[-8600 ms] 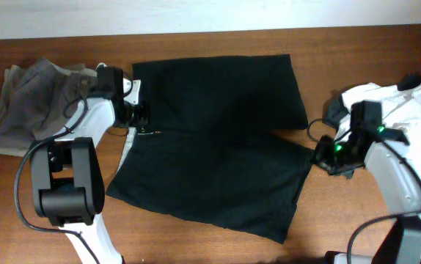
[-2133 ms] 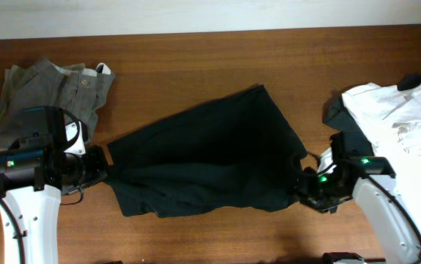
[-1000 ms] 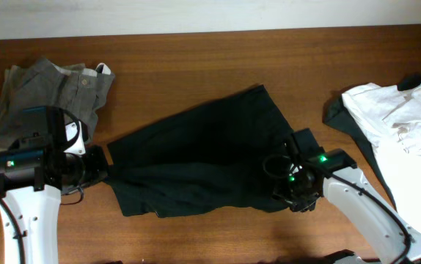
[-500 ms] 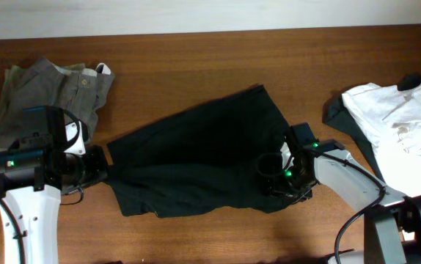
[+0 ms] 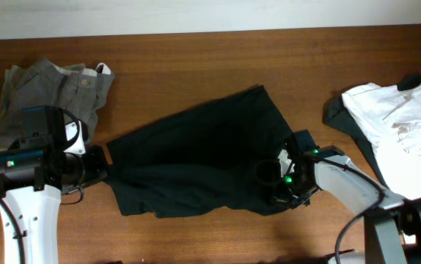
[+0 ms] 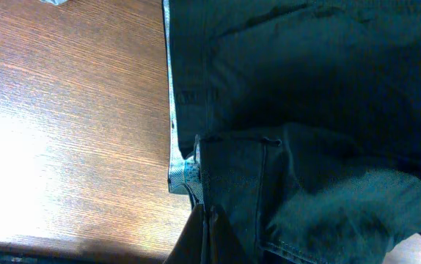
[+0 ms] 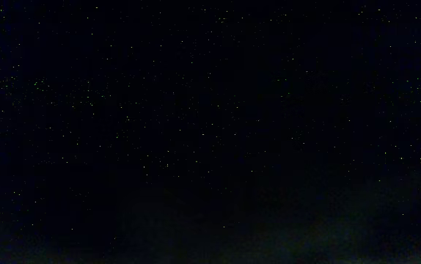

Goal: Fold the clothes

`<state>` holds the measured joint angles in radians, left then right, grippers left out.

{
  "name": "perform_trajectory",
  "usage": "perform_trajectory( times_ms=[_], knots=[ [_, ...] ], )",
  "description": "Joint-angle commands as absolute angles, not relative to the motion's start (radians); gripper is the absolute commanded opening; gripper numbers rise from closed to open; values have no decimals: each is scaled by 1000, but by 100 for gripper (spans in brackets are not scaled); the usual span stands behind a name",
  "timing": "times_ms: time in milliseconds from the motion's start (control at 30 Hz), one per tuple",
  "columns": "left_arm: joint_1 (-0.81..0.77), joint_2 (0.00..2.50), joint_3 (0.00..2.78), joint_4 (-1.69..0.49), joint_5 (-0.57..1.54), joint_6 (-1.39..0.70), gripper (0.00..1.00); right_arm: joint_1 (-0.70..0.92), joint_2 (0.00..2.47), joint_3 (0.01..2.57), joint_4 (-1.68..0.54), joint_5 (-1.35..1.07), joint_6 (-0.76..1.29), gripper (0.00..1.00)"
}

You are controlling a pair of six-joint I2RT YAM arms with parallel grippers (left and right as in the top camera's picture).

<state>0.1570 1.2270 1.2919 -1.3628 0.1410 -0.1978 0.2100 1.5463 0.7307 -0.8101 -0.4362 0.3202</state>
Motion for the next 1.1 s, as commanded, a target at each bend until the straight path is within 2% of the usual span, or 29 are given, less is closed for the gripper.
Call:
perform_trajectory(
  times_ms=[0, 167, 267, 467, 633, 700, 833, 1067],
  knots=[
    [155, 1225, 1293, -1353, 133, -177, 1, 204, 1431, 771, -864, -414, 319, 4],
    [155, 1209, 1295, -1376, 134, -177, 0, 44, 1259, 1088, -1207, -193, 427, 4],
    [155, 1201, 1295, -1398, 134, -177, 0, -28, 1245, 1270, -1259, -189, 397, 4],
    [155, 1207, 1290, -1352, 121, -177, 0, -33, 1301, 1335, -1053, -213, 401, 4],
    [155, 1290, 1158, -1108, 111, -177, 0, -33, 1530, 1335, -828, -292, 400, 4],
    [155, 1354, 1129, -1072, 101, -177, 0, -33, 1608, 1335, -735, -332, 397, 4],
    [155, 1507, 1123, -944, -76, -178, 0, -20, 1767, 1335, -517, -441, 401, 4],
    [155, 1730, 1123, -619, -96, -178, 1, 22, 1900, 1335, -350, -434, 401, 4]
  ],
)
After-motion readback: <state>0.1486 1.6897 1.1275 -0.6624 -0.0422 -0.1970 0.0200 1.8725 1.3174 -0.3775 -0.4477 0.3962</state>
